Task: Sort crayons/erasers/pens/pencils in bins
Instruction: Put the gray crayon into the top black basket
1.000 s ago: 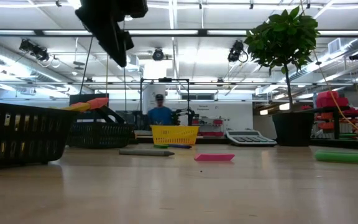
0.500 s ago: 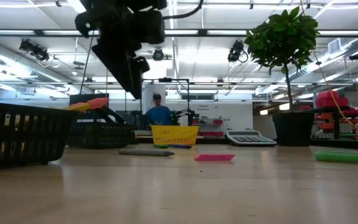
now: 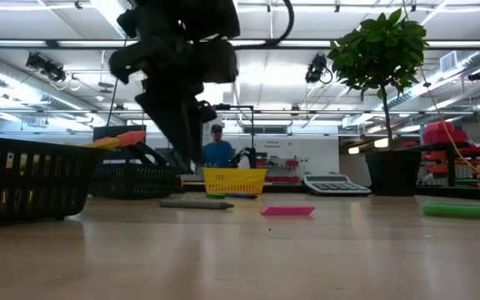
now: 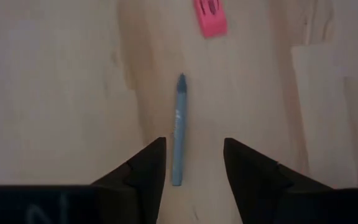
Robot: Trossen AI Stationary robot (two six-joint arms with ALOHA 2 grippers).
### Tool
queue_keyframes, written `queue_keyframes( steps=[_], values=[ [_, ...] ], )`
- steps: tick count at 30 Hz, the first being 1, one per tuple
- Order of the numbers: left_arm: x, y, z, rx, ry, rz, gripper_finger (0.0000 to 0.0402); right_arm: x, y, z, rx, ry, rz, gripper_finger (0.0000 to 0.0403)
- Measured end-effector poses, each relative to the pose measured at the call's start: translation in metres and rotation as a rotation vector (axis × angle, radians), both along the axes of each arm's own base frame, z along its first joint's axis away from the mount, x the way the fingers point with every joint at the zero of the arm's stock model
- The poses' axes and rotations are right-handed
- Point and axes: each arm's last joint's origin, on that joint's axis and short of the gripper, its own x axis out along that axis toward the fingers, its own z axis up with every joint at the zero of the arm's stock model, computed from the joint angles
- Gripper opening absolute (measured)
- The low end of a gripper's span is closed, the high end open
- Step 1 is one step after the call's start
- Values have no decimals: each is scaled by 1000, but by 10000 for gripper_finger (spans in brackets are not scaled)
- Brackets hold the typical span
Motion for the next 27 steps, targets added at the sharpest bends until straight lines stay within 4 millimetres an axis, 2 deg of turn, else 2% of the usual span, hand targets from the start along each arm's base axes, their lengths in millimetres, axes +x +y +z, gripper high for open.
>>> queue_keyframes(
  steps=[8,14,19,27],
  values=[
    [9,-7,-26,21,41,-24,151,0,0,-1,-125,68,101,133],
    [12,-7,-45,83,83,-8,136,-1,1,-2,-158,108,179,133],
    [11,-7,-49,89,116,-6,127,-2,1,-4,-168,149,232,133],
    [11,-6,-49,93,116,-6,108,-4,0,-5,-149,164,200,133]
  ],
)
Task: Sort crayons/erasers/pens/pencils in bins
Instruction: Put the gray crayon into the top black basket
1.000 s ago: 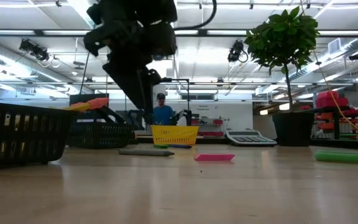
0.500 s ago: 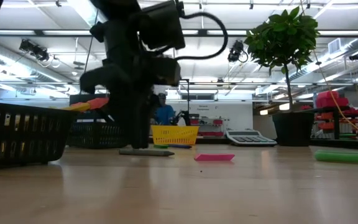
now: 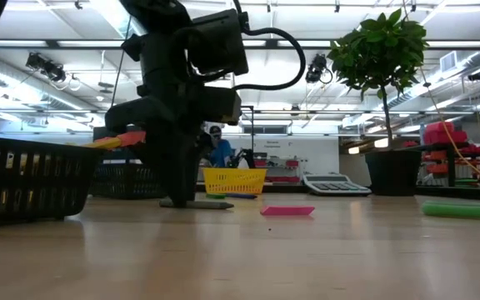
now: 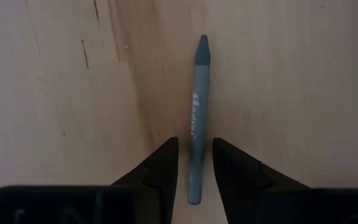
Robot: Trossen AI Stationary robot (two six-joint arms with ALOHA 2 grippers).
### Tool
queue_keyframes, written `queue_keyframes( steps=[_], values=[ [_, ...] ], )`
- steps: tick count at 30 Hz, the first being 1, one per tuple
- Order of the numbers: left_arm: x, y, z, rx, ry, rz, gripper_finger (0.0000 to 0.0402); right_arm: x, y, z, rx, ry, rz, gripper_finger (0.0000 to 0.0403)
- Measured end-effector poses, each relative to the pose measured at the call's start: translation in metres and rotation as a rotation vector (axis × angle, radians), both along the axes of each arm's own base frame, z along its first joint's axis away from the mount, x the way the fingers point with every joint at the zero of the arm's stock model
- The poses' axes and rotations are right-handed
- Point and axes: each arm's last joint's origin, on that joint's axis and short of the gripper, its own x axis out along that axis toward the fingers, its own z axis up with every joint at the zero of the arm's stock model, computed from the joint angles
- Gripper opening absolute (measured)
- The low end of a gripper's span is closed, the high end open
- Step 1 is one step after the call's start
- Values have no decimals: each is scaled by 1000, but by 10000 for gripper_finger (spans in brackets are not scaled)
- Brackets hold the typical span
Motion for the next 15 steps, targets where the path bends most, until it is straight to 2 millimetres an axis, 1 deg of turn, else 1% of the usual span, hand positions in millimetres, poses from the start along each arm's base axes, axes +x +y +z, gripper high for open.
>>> queue_keyframes(
  steps=[15],
  values=[
    [0,1,0,23,1,-2,35,0,-3,1,30,-65,-143,133]
  ],
)
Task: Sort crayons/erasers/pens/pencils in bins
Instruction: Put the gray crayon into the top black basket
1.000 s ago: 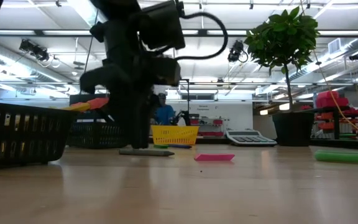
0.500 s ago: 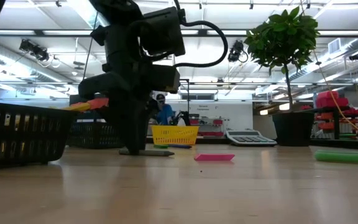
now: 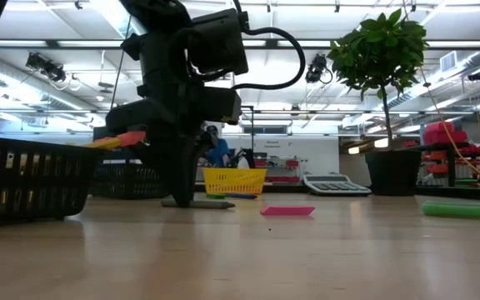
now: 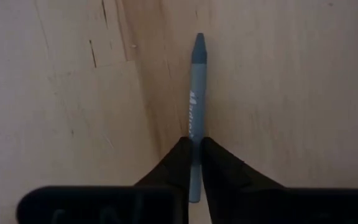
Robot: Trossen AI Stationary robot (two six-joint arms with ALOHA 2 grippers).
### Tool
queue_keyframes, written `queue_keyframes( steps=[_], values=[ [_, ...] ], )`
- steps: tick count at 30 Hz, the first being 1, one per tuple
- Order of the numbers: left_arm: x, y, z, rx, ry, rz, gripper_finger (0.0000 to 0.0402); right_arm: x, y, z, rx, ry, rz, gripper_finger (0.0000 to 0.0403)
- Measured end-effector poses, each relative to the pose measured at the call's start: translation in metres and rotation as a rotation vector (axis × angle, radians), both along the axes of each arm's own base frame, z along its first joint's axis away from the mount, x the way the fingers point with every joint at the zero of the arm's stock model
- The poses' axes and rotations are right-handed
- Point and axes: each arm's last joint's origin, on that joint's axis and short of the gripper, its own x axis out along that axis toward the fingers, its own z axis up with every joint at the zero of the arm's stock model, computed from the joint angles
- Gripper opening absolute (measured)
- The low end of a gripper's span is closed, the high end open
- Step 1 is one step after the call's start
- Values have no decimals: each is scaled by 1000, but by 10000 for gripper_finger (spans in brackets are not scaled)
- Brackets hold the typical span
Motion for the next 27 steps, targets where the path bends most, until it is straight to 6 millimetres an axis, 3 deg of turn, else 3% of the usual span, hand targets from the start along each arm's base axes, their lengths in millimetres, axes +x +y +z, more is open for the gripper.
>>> queue_keyframes(
  steps=[9,15,27],
  values=[
    [1,3,0,-3,-6,4,49,0,0,0,23,-18,-31,133],
    [-7,14,3,4,80,47,36,0,0,0,31,-26,-44,133],
    [5,41,46,25,133,22,41,0,-1,1,0,-31,-57,133]
  ],
)
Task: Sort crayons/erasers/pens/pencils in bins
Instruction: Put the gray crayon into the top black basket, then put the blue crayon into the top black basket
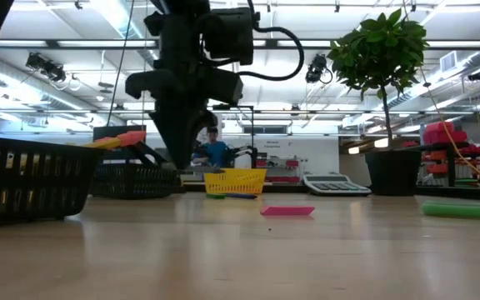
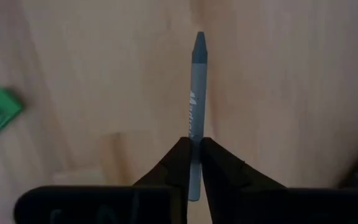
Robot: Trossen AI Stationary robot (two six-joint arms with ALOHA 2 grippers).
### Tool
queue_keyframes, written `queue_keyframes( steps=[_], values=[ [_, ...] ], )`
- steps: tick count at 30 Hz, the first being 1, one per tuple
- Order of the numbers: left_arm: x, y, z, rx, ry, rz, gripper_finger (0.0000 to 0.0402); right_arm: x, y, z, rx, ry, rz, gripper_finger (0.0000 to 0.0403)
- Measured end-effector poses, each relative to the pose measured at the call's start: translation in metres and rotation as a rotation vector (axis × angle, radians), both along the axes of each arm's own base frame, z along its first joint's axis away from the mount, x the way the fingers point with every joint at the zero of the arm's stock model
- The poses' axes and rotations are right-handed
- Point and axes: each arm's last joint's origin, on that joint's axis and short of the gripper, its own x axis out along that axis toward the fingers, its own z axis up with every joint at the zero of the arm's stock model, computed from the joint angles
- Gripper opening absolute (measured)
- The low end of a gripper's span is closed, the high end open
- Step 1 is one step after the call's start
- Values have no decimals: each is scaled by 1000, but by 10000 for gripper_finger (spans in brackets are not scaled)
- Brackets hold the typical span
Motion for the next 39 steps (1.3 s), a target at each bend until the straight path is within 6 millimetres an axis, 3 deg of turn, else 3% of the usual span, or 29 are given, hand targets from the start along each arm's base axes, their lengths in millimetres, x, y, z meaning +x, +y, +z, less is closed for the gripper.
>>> queue_keyframes(
  steps=[9,16,25,32,39],
  values=[
    [-15,42,25,25,-4,11,31,-1,0,0,-22,19,15,133],
    [-53,77,49,41,-89,143,29,-2,-2,-1,-56,31,-7,133],
    [-119,94,26,35,-82,314,40,-3,-5,-1,-134,25,-61,133],
    [-133,99,19,54,-107,315,36,-2,-15,-1,-152,48,-92,133],
    [-136,108,13,49,-101,386,96,4,-30,-1,-111,39,-123,133]
  ],
)
